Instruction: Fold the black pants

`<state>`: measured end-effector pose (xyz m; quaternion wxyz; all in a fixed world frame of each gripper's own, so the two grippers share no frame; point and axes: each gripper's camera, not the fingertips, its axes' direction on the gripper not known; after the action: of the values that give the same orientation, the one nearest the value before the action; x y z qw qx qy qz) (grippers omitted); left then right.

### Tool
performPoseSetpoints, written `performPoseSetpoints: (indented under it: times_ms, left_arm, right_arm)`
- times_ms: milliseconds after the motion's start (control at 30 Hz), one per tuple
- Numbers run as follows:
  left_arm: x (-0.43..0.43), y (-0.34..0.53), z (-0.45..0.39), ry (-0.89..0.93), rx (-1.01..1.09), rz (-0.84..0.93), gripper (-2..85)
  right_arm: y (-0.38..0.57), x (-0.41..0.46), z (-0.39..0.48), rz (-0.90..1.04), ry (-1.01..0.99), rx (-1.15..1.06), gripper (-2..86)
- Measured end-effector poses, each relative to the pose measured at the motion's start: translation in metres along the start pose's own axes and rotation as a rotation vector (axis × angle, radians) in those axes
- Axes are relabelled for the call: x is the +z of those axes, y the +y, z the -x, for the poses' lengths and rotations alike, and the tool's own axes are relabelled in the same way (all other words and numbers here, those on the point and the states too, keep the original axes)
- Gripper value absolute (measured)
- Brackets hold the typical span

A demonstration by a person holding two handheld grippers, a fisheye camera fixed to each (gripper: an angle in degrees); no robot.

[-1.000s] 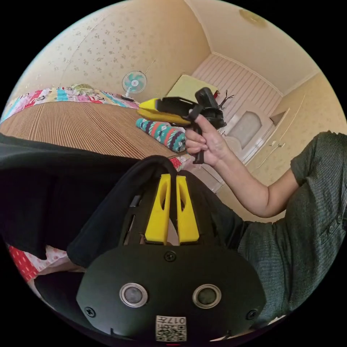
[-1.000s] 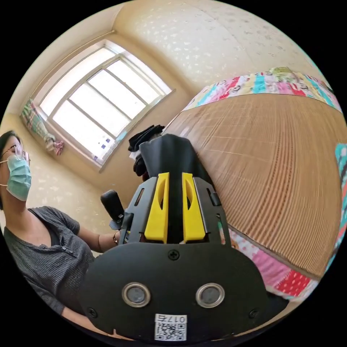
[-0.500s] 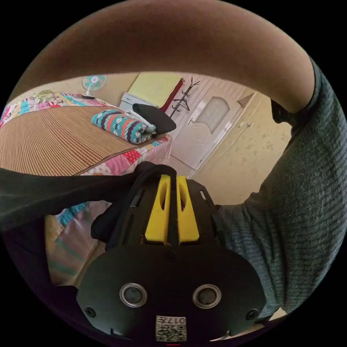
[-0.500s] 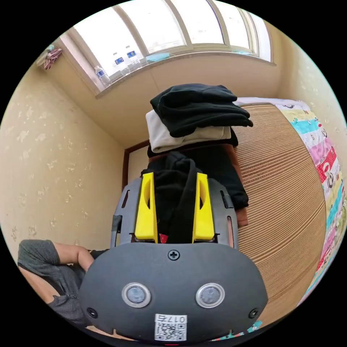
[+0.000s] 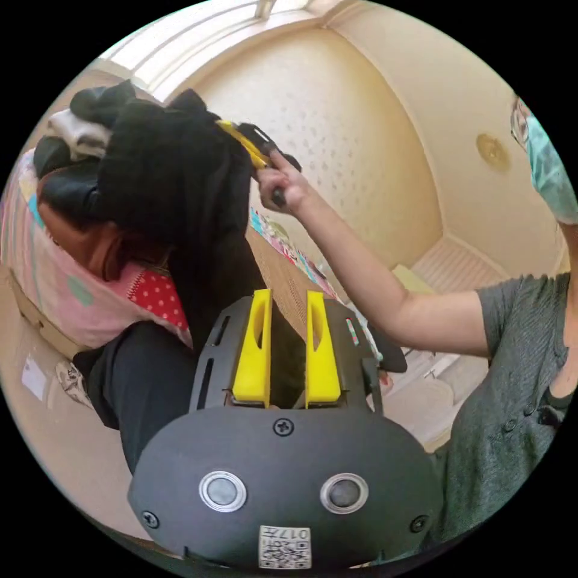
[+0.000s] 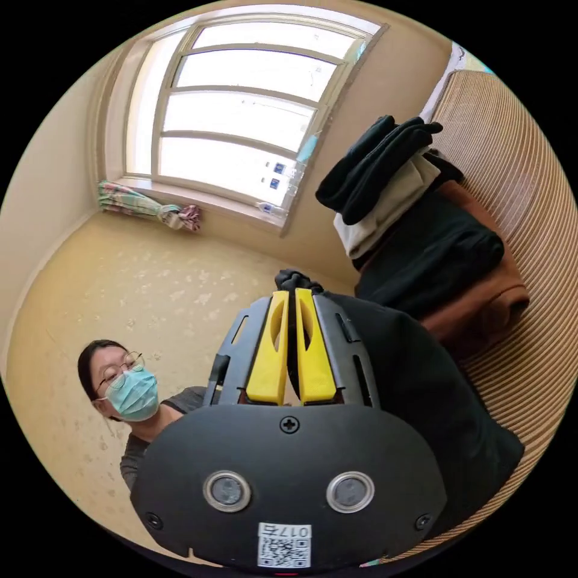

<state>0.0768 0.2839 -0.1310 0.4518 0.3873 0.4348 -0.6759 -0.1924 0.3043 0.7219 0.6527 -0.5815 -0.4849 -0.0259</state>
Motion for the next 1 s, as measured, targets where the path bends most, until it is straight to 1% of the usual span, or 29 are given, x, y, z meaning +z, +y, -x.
performPoseSetpoints:
  times_ms: [33, 67, 100, 133, 167, 200, 233, 267, 300, 333, 367, 433, 467, 500, 533, 567, 600, 633, 667, 700, 767, 833, 867, 900, 967, 1000]
  left_arm:
    - [0.007, -0.012, 0.007, 0.001, -0.048, -0.012, 14.7]
    - [0.011, -0.016, 0.010, 0.017, -0.069, -0.016, 17.0]
    - [0.018, -0.022, 0.014, 0.072, -0.109, -0.033, 20.2]
    - [0.025, -0.021, 0.017, 0.125, -0.156, -0.061, 22.1]
    - [0.027, -0.019, 0.017, 0.144, -0.169, -0.078, 22.1]
    - [0.030, -0.013, 0.012, 0.148, -0.166, -0.111, 22.2]
    - [0.032, -0.007, 0.001, 0.155, -0.122, -0.129, 18.1]
    - [0.035, -0.003, -0.004, 0.116, -0.122, -0.118, 16.0]
    - [0.038, 0.005, -0.019, 0.074, -0.077, -0.110, 6.9]
    - [0.038, 0.011, -0.034, 0.083, -0.020, -0.107, 1.9]
    - [0.036, 0.014, -0.042, 0.090, -0.002, -0.116, 1.6]
    - [0.026, 0.019, -0.087, 0.164, 0.120, -0.174, 0.5]
    - [0.024, 0.020, -0.105, 0.169, 0.166, -0.193, 0.4]
    - [0.020, 0.023, -0.144, 0.155, 0.261, -0.242, 0.2]
    - [0.017, 0.027, -0.185, 0.142, 0.344, -0.304, 0.0]
    - [0.017, 0.028, -0.203, 0.146, 0.372, -0.333, 0.0]
    - [0.021, 0.029, -0.237, 0.188, 0.417, -0.389, -0.1]
    - [0.030, 0.026, -0.268, 0.269, 0.451, -0.423, -0.1]
    - [0.037, 0.023, -0.282, 0.310, 0.466, -0.428, -0.1]
    - [0.050, 0.016, -0.310, 0.377, 0.493, -0.425, 0.0]
    - [0.074, 0.009, -0.351, 0.418, 0.550, -0.431, 0.1]
    - [0.115, 0.009, -0.394, 0.414, 0.649, -0.461, 0.4]
    - [0.128, 0.008, -0.402, 0.419, 0.664, -0.460, 0.5]
    - [0.160, 0.002, -0.419, 0.427, 0.692, -0.445, 0.6]
    - [0.222, -0.020, -0.452, 0.386, 0.740, -0.375, 0.7]
    - [0.272, -0.042, -0.475, 0.346, 0.737, -0.324, 0.9]
  right_arm:
    - [0.020, -0.004, 0.002, 0.002, -0.076, -0.001, 2.6]
    - [0.030, -0.004, 0.003, 0.008, -0.109, -0.003, 2.6]
    - [0.052, -0.003, 0.005, 0.010, -0.194, -0.002, 2.6]
    - [0.075, -0.003, 0.006, -0.014, -0.325, -0.013, 2.6]
    - [0.085, -0.004, 0.007, -0.031, -0.391, -0.026, 2.6]
    - [0.105, -0.011, 0.013, -0.073, -0.508, -0.070, 2.5]
    - [0.124, -0.025, 0.022, -0.138, -0.582, -0.134, 2.5]
    - [0.134, -0.034, 0.028, -0.172, -0.595, -0.167, 2.5]
    - [0.154, -0.058, 0.045, -0.260, -0.606, -0.251, 2.5]
    - [0.175, -0.085, 0.063, -0.355, -0.631, -0.352, 2.4]
    - [0.186, -0.099, 0.073, -0.400, -0.633, -0.401, 2.3]
    - [0.233, -0.150, 0.117, -0.567, -0.578, -0.560, 2.2]
    - [0.245, -0.158, 0.130, -0.596, -0.544, -0.593, 2.2]
    - [0.266, -0.167, 0.160, -0.628, -0.461, -0.665, 2.2]
    - [0.285, -0.168, 0.192, -0.648, -0.378, -0.736, 2.2]
    - [0.294, -0.166, 0.208, -0.664, -0.340, -0.769, 2.1]
    - [0.310, -0.159, 0.239, -0.703, -0.277, -0.845, 2.1]
    - [0.319, -0.152, 0.268, -0.744, -0.241, -0.905, 2.1]
    - [0.321, -0.149, 0.281, -0.764, -0.234, -0.925, 2.1]
    - [0.321, -0.145, 0.307, -0.792, -0.231, -0.962, 2.1]
    - [0.318, -0.141, 0.345, -0.842, -0.195, -0.994, 2.0]
    - [0.316, -0.134, 0.388, -0.927, -0.037, -1.062, 2.0]
    - [0.314, -0.133, 0.396, -0.946, 0.012, -1.080, 2.0]
    - [0.304, -0.132, 0.408, -0.985, 0.098, -1.096, 2.0]
    - [0.277, -0.137, 0.420, -1.056, 0.236, -1.111, 1.9]
    - [0.246, -0.149, 0.426, -1.096, 0.331, -1.121, 1.9]
